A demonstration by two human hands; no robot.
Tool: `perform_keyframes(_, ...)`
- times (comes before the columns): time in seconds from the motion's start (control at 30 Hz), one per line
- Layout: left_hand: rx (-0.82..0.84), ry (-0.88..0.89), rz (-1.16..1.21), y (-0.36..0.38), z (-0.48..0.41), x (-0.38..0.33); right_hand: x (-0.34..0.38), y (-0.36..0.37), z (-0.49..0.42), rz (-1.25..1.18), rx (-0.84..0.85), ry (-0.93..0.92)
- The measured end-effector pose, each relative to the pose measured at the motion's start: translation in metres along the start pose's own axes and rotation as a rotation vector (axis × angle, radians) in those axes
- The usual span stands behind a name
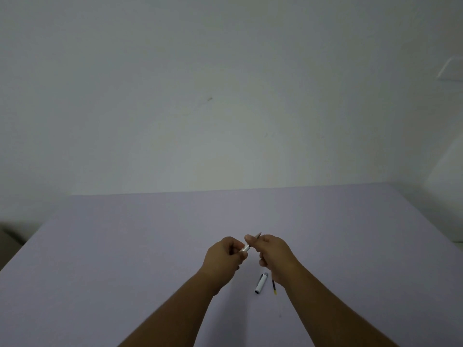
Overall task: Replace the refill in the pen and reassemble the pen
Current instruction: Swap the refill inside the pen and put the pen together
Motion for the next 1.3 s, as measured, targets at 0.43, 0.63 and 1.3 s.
perform_keyframes(0.43,0.005,-0.024,0.015,0.007,0.002,0.003,-0.007,-0.004,0.001,-0.093,0.014,-0.028)
perform_keyframes(0.63,0.028,-0.01,0.015,0.013,0.005,0.003,-0.01,-0.012,0.003,0.03,-0.019,0.032)
perform_keyframes(1.3,-0.003,0.002,0.025,0.011,0.012,-0.001,-0.005,-0.01,0.008,-0.087,0.016,-0.024)
Point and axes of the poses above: each hand's wrist, its own z-axis away from the middle knuckle, its own y-axis out of the palm, x = y × z, the point moved 7 cm from there along -z, towards the middle knuckle, and after that the axes turned 15 degrees about -y, right-handed, at the moved point
